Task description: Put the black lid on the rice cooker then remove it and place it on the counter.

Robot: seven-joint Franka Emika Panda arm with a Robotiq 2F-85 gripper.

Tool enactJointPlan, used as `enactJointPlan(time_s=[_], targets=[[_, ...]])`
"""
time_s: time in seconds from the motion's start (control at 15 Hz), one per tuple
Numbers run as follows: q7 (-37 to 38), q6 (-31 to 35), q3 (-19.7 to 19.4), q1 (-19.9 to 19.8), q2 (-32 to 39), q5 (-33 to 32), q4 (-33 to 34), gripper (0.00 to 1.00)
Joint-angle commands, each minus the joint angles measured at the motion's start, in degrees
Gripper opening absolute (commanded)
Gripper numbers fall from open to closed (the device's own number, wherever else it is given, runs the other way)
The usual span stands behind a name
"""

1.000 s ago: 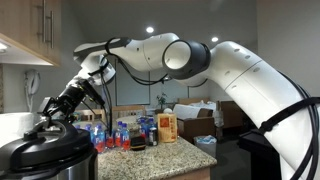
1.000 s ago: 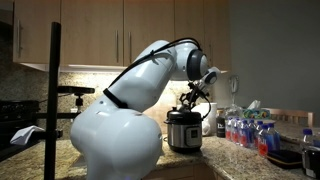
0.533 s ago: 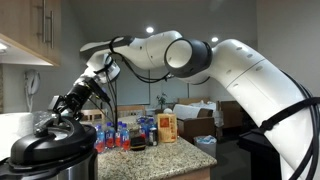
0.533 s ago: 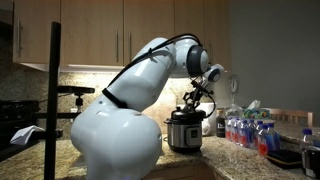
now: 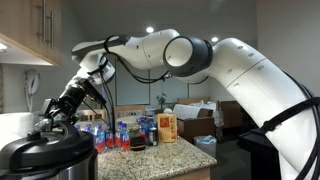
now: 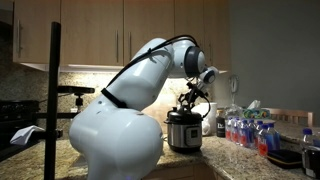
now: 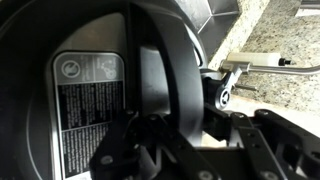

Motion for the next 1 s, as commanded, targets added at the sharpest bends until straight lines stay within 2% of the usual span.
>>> enactJointPlan(time_s=[0.0,0.47,0.53,0.6,0.93], targets=[[0.1,0.05,-0.49,0.36,-4.03,-1.08,-3.98,0.0],[0.72,0.37,-1.16,1.16,-4.63,-2.42,-4.6,0.0],[0.87,0.2,-1.24,1.34,-4.62,-2.86,-4.52,0.25],[0.93,0.22,-1.28,1.5,-4.69,-3.19,-4.53,0.26],[0.96,-0.1,-1.65,2.23,-5.43,-5.22,-4.52,0.56]])
